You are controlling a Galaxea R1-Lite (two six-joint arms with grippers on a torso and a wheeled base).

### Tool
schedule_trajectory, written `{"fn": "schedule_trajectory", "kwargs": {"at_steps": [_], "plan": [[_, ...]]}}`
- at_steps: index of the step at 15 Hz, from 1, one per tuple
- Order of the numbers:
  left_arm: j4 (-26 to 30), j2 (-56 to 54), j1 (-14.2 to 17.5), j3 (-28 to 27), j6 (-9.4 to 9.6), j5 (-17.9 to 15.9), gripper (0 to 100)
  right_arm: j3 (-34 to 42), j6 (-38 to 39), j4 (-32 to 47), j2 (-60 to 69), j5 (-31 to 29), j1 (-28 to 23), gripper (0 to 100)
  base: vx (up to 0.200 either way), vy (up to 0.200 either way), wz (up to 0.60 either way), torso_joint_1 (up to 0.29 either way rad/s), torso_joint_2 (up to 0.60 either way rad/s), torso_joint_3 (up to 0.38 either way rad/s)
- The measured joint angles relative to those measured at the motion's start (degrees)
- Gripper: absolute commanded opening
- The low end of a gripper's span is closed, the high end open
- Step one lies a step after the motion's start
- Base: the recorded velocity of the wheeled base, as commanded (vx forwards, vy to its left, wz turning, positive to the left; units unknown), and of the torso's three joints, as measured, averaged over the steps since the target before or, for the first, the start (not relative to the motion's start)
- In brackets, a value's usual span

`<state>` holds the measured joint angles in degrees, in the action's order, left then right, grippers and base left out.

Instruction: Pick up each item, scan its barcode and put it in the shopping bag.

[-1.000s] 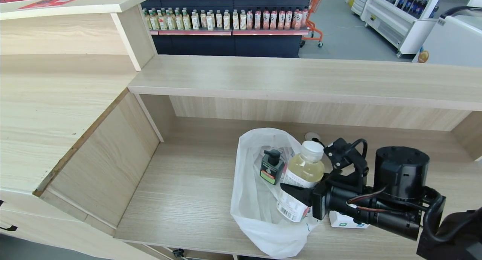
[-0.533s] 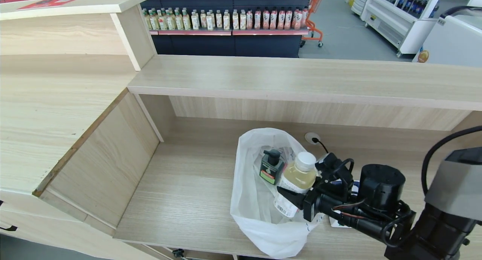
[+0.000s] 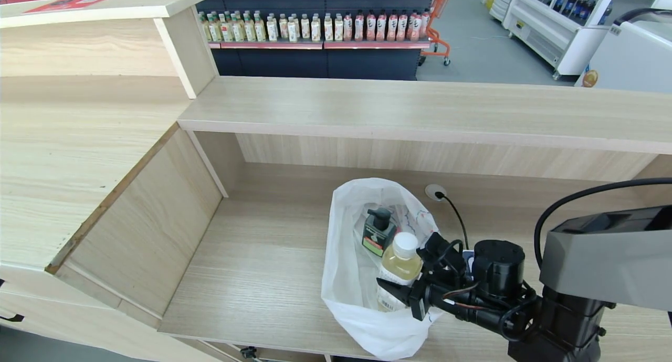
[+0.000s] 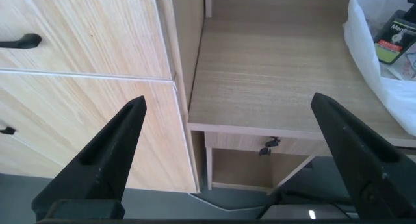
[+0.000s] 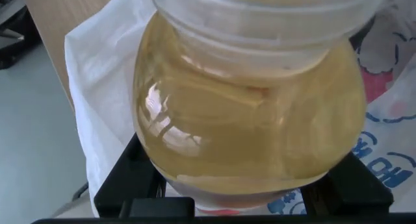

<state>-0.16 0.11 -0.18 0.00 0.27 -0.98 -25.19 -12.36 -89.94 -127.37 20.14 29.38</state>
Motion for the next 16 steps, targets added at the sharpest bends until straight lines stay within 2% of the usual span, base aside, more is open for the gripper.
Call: {"fn": "schedule_trajectory", "kwargs": {"at_steps": [4,5,10,16], "plan": [[0.00,0.00,0.00,0.00,0.00,0.02,100,-2.26,-5.95,-0.02,-1.68,3.84,-1.22,0,0.000,0.000,0.00,0.000,0.00,0.000],[0.00,0.00,-0.02,0.00,0.00,0.00,100,-2.26,-6.13,-0.09,-1.93,3.91,-1.30,100,0.000,0.000,0.00,0.000,0.00,0.000],[0.00,0.00,0.02,0.00,0.00,0.00,100,-2.29,-5.27,-0.07,-1.11,4.08,-1.49,100,0.000,0.000,0.00,0.000,0.00,0.000],[0.00,0.00,0.00,0.00,-0.16,0.00,100,1.97,-1.62,0.06,10.11,4.35,-0.39,100,0.000,0.000,0.00,0.000,0.00,0.000]]}}
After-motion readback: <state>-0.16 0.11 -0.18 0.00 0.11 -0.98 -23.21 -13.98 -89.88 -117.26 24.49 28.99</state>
